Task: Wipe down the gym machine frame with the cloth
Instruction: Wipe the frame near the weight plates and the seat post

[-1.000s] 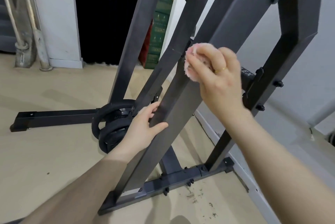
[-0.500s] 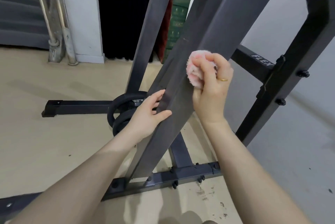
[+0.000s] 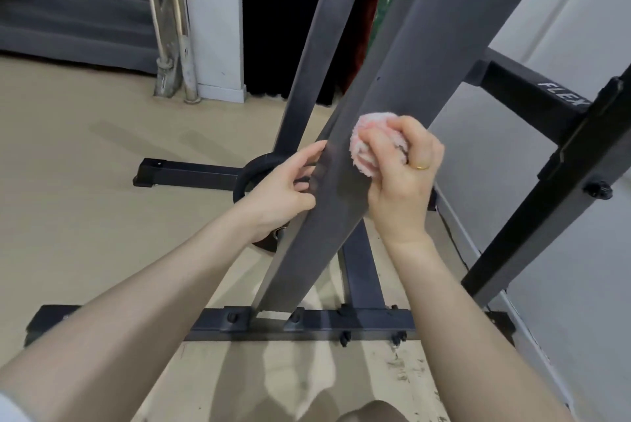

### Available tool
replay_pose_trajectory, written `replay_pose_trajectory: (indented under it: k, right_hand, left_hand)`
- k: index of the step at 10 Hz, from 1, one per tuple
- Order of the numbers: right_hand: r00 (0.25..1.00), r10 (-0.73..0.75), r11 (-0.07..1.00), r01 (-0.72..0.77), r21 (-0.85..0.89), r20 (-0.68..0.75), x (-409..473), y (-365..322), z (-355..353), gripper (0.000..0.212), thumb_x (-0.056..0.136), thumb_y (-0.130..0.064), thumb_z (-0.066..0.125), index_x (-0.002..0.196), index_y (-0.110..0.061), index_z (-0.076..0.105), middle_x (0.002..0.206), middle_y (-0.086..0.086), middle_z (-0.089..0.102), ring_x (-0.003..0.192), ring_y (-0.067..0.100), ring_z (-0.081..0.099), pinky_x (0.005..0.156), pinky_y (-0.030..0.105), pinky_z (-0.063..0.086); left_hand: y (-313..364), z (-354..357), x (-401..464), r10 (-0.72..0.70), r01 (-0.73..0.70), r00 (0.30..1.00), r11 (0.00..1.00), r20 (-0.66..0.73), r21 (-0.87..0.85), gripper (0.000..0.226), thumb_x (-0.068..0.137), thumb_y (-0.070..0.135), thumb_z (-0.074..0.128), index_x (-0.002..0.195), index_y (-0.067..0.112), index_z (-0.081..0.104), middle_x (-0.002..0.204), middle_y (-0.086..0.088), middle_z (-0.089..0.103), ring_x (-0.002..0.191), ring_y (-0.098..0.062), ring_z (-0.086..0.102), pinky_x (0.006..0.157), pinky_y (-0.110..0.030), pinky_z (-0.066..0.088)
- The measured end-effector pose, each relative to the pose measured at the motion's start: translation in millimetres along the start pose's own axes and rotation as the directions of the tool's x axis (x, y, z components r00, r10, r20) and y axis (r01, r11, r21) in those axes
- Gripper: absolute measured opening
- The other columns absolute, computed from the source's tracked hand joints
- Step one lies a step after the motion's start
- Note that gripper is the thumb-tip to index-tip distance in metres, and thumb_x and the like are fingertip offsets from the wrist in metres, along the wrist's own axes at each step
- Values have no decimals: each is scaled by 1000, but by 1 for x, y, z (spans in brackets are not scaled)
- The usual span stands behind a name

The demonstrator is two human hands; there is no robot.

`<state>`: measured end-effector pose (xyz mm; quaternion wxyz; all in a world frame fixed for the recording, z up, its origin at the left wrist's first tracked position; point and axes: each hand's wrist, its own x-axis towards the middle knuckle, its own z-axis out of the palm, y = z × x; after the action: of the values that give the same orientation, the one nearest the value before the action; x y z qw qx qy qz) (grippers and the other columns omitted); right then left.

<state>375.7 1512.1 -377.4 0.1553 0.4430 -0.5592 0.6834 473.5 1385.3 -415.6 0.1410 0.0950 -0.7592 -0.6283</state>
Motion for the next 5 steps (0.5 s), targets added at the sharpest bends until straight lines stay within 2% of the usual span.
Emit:
replay_pose_trajectory:
  k: [1, 2, 3, 4, 5]
  right_hand:
    - [948, 230, 964, -254, 85, 221, -54, 26, -1, 21, 93, -11, 58, 75, -20, 63, 64, -2, 57, 56, 16, 51, 54, 23, 39]
    - [877, 316, 947, -316, -60, 362, -72, 41, -6, 19, 94, -25, 57, 77, -23, 64, 69, 0, 61, 63, 23, 56, 56, 37, 44]
    - [973, 128, 989, -111, -97, 192, -25, 36, -8, 20, 95, -30, 58, 76, -30, 63, 69, -7, 61, 63, 22, 58, 53, 39, 44]
    - [987, -125, 925, 153, -348, 101, -15, 27, -1, 19, 94, -15, 55, 88, -33, 60, 87, -28, 58, 82, 2, 62, 65, 13, 47]
    - [965, 204, 900, -120, -419, 163, -65, 27, 10, 10, 94, -38, 53, 85, -42, 56, 90, -27, 61, 86, -2, 61, 76, 19, 53]
  left_hand:
    - [4, 0, -2, 6, -6, 1000, 1000, -3, -1, 87, 75, -27, 32, 146, 23, 31, 145, 7, 41, 134, -7, 37, 108, -24, 35]
    - [5, 2, -3, 17, -17, 1000, 1000, -5, 2, 88, 72, -28, 27, 145, 20, 31, 144, 7, 43, 131, -5, 40, 103, -18, 37]
    - [2, 4, -1, -14, 14, 999, 1000, -32, -8, 90, 72, -26, 29, 146, 26, 31, 145, 10, 40, 134, -4, 35, 94, -10, 39]
    - [-3, 5, -1, -26, 25, 999, 999, -29, -44, 96, 70, -26, 31, 145, 33, 30, 146, 10, 39, 138, -6, 31, 108, -23, 33]
    - [-12, 1, -2, 7, -5, 1000, 997, 20, -79, 92, 72, -25, 34, 142, 35, 32, 148, 8, 36, 138, -4, 29, 115, -36, 26]
